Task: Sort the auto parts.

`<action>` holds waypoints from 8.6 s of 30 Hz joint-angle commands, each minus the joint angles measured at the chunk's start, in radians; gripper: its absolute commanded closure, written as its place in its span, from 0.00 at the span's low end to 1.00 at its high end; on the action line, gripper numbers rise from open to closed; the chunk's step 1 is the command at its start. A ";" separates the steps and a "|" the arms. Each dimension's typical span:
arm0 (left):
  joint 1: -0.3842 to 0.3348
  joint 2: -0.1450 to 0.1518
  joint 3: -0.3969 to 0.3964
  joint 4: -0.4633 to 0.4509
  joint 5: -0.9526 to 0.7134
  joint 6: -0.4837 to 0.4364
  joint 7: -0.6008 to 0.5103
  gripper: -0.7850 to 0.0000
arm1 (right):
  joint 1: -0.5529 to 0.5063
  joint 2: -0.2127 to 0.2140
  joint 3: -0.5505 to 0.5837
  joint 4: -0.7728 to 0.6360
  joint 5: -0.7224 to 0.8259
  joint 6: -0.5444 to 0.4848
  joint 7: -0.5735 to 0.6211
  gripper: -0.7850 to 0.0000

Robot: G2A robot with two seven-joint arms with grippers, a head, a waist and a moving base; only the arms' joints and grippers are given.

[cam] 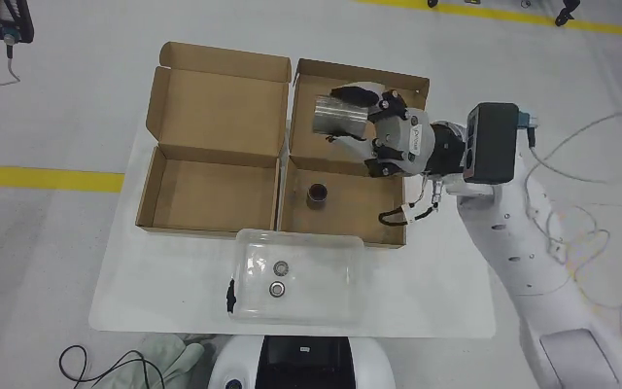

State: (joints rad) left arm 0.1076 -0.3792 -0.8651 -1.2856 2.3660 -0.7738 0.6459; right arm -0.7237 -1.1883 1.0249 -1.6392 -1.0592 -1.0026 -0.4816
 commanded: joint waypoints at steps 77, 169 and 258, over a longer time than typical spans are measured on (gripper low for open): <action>0.000 0.000 0.000 0.000 0.000 0.000 0.000 0.00 | -0.194 0.003 -0.034 0.189 0.111 0.522 1.215 1.00; 0.000 0.000 0.000 0.000 0.000 0.000 0.000 0.00 | -0.416 0.001 -0.124 -0.151 -0.128 0.143 0.900 0.08; 0.000 0.000 0.000 0.000 0.000 0.000 0.000 0.00 | -0.379 -0.133 -0.424 0.191 -0.466 0.500 0.824 0.59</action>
State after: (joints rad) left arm 0.1076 -0.3792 -0.8651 -1.2856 2.3660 -0.7738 0.6459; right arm -1.1041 -1.3202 0.6018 -1.4500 -1.5249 -0.5027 0.3421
